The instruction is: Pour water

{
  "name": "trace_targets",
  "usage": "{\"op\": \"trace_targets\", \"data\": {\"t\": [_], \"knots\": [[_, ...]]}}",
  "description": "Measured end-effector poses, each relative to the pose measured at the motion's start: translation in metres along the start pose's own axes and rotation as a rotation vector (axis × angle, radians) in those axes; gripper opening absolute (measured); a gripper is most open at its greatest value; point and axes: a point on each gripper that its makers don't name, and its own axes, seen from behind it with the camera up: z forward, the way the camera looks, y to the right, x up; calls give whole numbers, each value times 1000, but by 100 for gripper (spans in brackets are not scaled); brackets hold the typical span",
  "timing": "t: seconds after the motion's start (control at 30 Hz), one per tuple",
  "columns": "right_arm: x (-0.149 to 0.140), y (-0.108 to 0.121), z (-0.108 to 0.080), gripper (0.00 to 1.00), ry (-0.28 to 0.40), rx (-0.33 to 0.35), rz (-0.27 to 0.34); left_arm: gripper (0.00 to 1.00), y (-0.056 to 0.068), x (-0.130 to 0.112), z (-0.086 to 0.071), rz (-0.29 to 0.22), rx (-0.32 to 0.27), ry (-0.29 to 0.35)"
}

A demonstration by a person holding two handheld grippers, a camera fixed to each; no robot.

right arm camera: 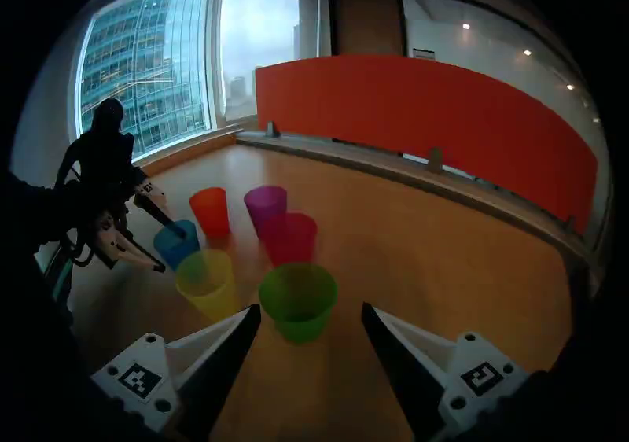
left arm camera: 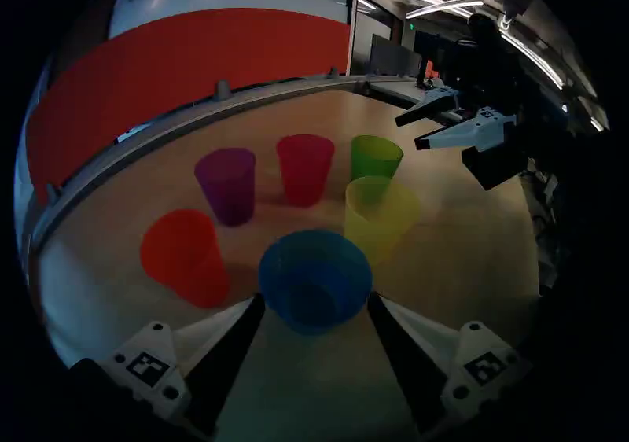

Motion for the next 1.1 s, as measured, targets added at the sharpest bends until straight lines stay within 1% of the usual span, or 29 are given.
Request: {"op": "trace_targets", "data": {"t": [0.17, 0.37, 0.6, 0.67, 0.8, 0.9, 1.1], "knots": [[-6, 0, 2, 100, -15, 5, -4, 97, 0, 6, 5, 8, -3, 2], [-10, -2, 5, 100, -23, 11, -5, 97, 1, 10, 8, 0, -11, 7], [-14, -2, 8, 100, -35, 16, -7, 97, -4, 11, 12, 1, 3, 5], [-16, -2, 9, 100, -39, 17, -7, 96, -5, 11, 13, 5, 6, 3], [-19, -4, 13, 100, -49, 21, -3, 88, -3, 12, 15, 17, 1, 2], [-21, -5, 18, 100, -53, 24, -3, 87, -4, 12, 16, 21, 4, 0], [-24, -8, 32, 100, -65, 34, -15, 87, -5, 12, 15, 11, 1, 0]]}}
